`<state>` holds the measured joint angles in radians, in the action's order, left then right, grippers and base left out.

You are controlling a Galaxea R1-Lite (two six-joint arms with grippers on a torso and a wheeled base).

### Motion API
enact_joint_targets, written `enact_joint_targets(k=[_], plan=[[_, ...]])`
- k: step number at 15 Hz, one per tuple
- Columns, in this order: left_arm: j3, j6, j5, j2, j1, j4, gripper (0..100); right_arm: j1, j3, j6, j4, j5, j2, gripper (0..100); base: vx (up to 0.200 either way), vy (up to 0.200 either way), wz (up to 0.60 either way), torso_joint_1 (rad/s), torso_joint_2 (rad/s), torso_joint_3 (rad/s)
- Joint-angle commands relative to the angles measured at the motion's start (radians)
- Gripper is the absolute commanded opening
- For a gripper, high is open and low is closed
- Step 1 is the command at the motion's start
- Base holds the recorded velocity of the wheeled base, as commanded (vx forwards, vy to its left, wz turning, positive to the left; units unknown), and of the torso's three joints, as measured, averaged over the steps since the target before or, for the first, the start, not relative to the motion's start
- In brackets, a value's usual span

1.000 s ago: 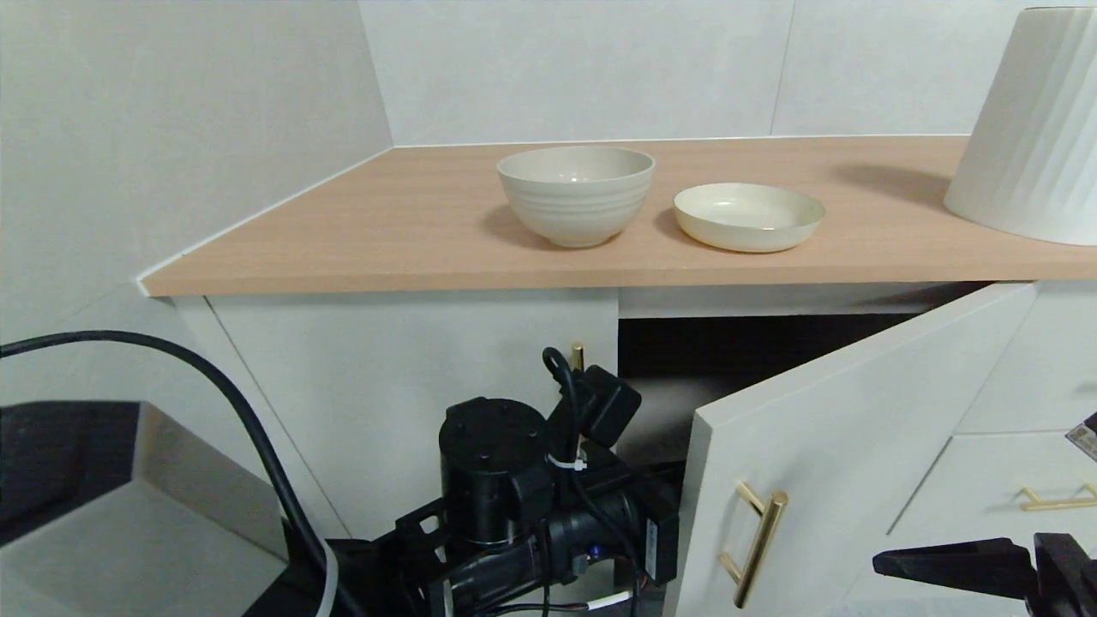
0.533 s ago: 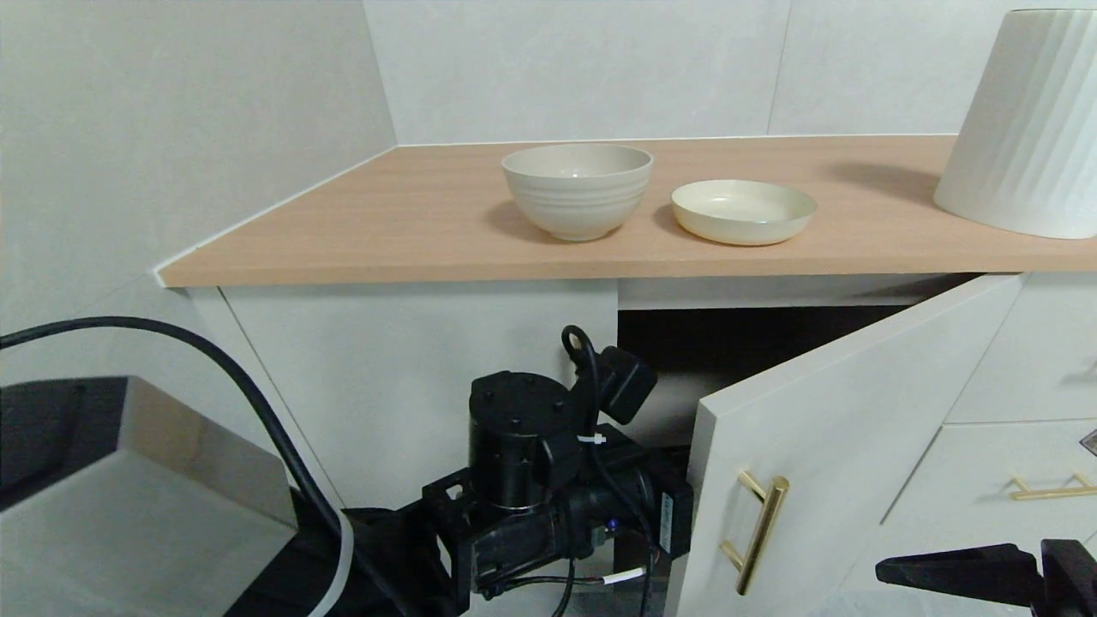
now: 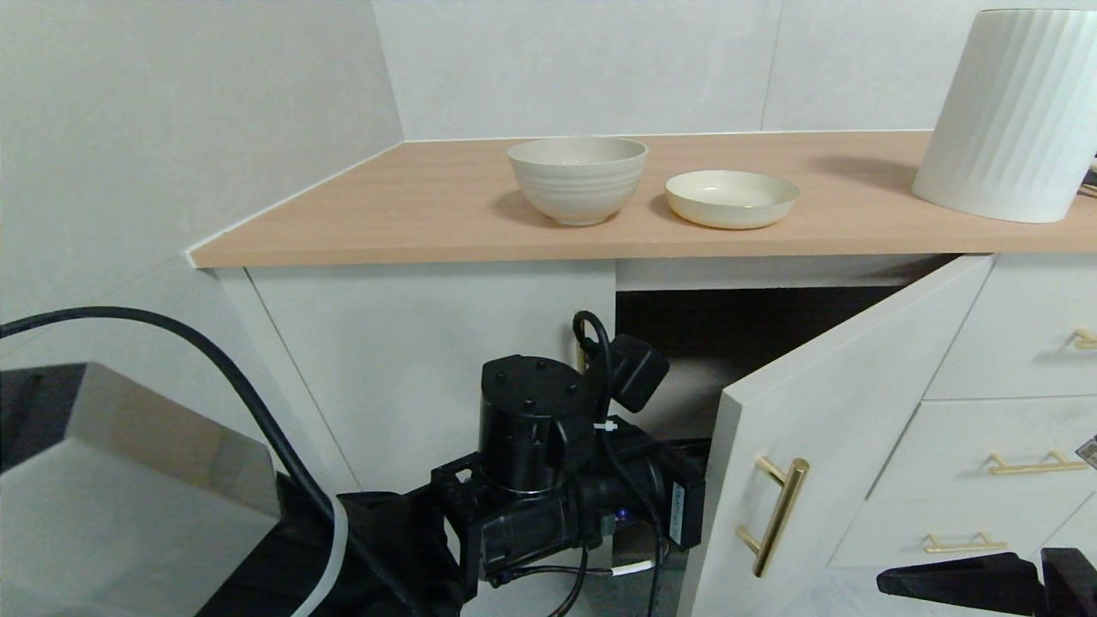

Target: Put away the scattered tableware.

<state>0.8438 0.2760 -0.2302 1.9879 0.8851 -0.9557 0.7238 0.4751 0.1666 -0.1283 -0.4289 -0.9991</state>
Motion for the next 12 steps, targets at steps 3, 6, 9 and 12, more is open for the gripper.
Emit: enact_joint_targets(k=[3, 6, 9, 12], plan=[[0.054, 0.000, 0.002, 0.012, 0.000, 0.038, 0, 0.014, -0.001, -0.001, -0.001, -0.001, -0.001, 100, -0.067, 0.000, 0.00, -0.001, 0.00, -0.001], [0.090, 0.000, 0.002, 0.014, 0.002, 0.074, 0, 0.016, -0.001, 0.001, -0.001, -0.001, 0.010, 100, 0.000, 0.000, 0.00, 0.000, 0.00, 0.000], [0.126, 0.000, 0.005, 0.029, 0.002, 0.098, 0, 0.016, -0.001, 0.001, -0.001, -0.001, 0.010, 100, -0.067, 0.000, 0.00, -0.001, 0.00, 0.001], [0.179, 0.002, 0.008, 0.046, 0.002, 0.143, 0, 0.016, -0.001, -0.001, -0.001, -0.001, 0.010, 100, -0.200, 0.000, 0.00, 0.010, 0.00, -0.004]])
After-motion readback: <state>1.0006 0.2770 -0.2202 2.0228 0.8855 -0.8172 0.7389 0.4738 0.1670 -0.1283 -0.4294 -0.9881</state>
